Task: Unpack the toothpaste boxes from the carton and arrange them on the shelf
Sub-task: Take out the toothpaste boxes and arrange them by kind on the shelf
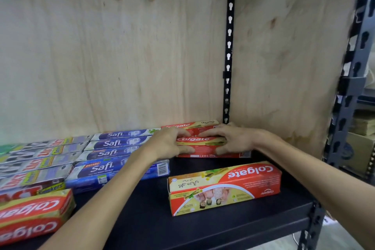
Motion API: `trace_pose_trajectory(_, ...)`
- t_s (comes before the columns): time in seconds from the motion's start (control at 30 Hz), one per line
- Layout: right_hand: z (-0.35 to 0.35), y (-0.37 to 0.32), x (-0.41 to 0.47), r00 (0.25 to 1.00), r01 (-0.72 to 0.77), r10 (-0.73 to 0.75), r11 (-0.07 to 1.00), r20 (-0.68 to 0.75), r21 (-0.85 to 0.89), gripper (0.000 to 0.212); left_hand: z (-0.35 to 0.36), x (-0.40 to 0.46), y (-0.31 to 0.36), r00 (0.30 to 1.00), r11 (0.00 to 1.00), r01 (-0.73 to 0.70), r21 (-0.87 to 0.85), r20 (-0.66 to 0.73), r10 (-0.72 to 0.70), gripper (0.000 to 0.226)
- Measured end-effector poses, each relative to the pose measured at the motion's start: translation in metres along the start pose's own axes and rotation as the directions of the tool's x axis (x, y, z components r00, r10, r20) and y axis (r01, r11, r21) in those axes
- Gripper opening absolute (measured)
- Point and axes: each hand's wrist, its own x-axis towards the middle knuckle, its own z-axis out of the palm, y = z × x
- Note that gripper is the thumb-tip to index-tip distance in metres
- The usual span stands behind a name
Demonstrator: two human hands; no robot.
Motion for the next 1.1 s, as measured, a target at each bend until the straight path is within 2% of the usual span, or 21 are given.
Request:
trace_pose_trajectory(0.07, 0.004, 0.004, 0.004, 0.994, -0.064, 0.063, 0.998, -0.084, -0.014, 0.068, 0.001, 0.001, 0.0, 1.0, 0.999, 0.017, -0.049, -0.017, -0.018, 0.058)
trace_pose_trajectory(0.13, 0.008, 0.007, 0.008, 0.972, -0.146, 0.153, 0.988, -0.177, 0.048, 0.08, 0.001, 0.003, -0.003, 0.999, 0.996, 0.037, -0.086, -0.011, -0.039, 0.054)
trace_pose_trajectory(0.2, 0.009, 0.01, 0.013, 0.946, -0.19, 0.221, 0.971, -0.238, 0.147, 0.088, -0.001, 0.006, -0.007, 0.997, 0.993, 0.079, -0.09, -0.008, -0.08, 0.059)
trace_pose_trajectory(0.27, 0.008, 0.011, 0.02, 0.927, -0.216, 0.26, 0.959, -0.272, 0.181, 0.086, -0.001, 0.012, -0.012, 0.991, 0.99, 0.125, -0.062, -0.034, -0.127, 0.062)
trace_pose_trajectory(0.37, 0.01, 0.012, 0.035, 0.906, -0.24, 0.269, 0.962, -0.328, 0.126, 0.09, -0.002, 0.018, -0.018, 0.983, 0.987, 0.163, 0.006, -0.09, -0.162, 0.063)
trace_pose_trajectory(0.5, 0.018, 0.013, 0.051, 0.912, -0.187, 0.235, 0.968, -0.337, 0.169, 0.094, -0.004, 0.021, -0.018, 0.969, 0.975, 0.185, 0.125, -0.188, -0.16, 0.059)
trace_pose_trajectory(0.67, 0.014, 0.014, 0.058, 0.927, -0.146, 0.18, 0.981, -0.329, 0.125, 0.088, -0.005, 0.022, -0.021, 0.955, 0.977, 0.211, -0.036, -0.204, -0.214, 0.081)
trace_pose_trajectory(0.83, 0.018, 0.017, 0.064, 0.937, -0.161, 0.17, 0.985, -0.306, 0.053, 0.081, -0.007, 0.018, -0.019, 0.952, 0.963, 0.268, -0.03, -0.148, -0.269, 0.066)
trace_pose_trajectory(0.9, 0.016, 0.015, 0.059, 0.936, -0.174, 0.181, 0.983, -0.302, 0.051, 0.079, -0.009, 0.013, -0.016, 0.956, 0.968, 0.25, -0.016, -0.155, -0.249, 0.064)
trace_pose_trajectory(1.0, 0.013, 0.01, 0.041, 0.906, -0.144, 0.158, 0.987, -0.392, 0.065, 0.078, -0.017, -0.001, -0.007, 0.966, 0.987, 0.159, -0.01, -0.207, -0.158, 0.056)
trace_pose_trajectory(1.1, 0.013, 0.003, 0.005, 0.876, -0.056, 0.131, 0.984, -0.464, 0.172, 0.071, -0.021, -0.03, 0.015, 0.959, 0.991, -0.022, -0.13, -0.284, -0.016, 0.031)
